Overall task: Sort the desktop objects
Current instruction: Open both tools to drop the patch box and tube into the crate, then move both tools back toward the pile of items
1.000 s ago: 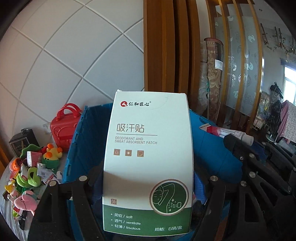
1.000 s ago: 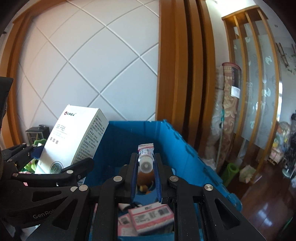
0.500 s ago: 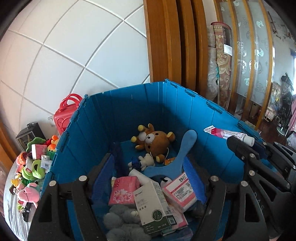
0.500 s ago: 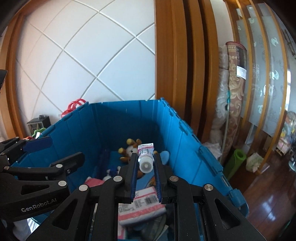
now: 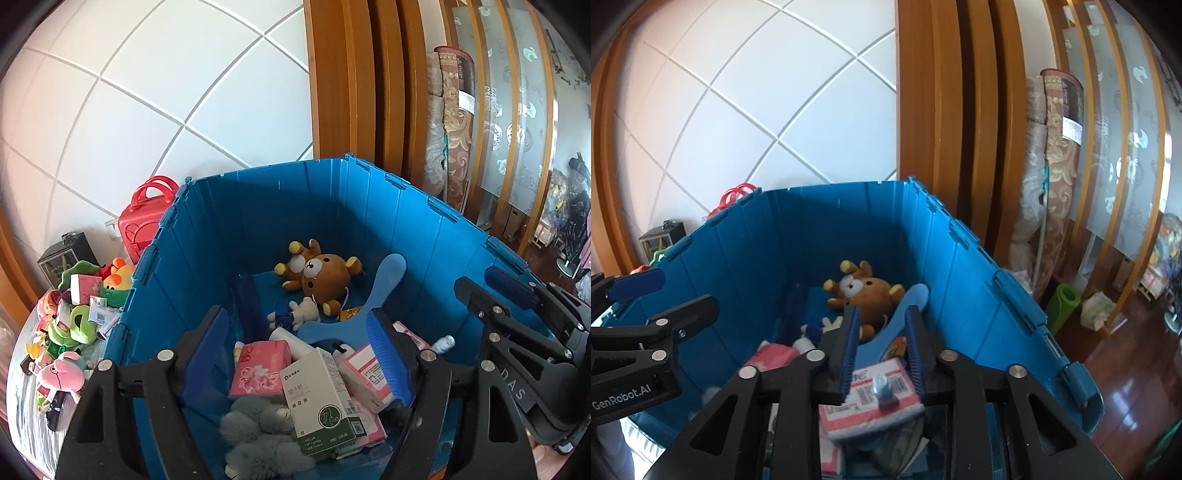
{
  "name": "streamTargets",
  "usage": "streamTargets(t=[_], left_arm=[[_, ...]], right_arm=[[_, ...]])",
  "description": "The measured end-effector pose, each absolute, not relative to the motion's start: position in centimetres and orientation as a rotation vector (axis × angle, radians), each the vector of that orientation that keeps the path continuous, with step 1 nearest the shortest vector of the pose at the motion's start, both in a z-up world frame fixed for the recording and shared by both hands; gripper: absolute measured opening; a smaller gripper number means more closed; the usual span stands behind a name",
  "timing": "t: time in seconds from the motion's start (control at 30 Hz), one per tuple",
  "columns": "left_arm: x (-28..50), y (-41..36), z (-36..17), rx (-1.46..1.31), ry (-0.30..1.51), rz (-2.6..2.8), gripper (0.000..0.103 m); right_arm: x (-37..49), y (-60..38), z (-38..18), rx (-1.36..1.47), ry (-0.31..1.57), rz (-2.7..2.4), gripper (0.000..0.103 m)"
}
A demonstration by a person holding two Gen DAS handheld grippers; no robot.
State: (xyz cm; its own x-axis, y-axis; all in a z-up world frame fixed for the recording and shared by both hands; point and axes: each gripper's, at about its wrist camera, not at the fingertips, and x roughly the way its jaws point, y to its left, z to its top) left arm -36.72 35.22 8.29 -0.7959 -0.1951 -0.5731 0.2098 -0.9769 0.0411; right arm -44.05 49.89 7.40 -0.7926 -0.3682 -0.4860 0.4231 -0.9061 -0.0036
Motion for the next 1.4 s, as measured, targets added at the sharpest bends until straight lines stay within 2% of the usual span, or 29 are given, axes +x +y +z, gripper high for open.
streamTargets(t=[0.03,0.07,0.17,0.23,0.9,1.4], left_arm=[[-36.6,35.0,8.3,0.886,0.038,-2.790,0.077],[-36.4,34.9,8.3,0.887,0.040,-2.789,0.077],[-35.6,34.1,8.6,0.873,0.054,-2.785,0.077],[-34.8,33.5,8.9,0.852,0.063,-2.783,0.077],[-24.9,24.8,10.8,0.627,0.183,-2.633,0.077],[-16.7,11.1,9.1,0.576,0.282,-2.499,0.077]], right_arm=[[-43.9,49.9,7.5,0.681,0.150,-2.630,0.060],[-43.7,49.9,7.6,0.674,0.148,-2.633,0.075],[-42.8,49.8,8.1,0.641,0.157,-2.657,0.095],[-42.0,49.6,8.5,0.617,0.160,-2.671,0.103],[-35.9,42.4,10.4,0.468,0.211,-2.563,0.103],[-29.7,30.3,11.1,0.402,0.287,-2.521,0.103]])
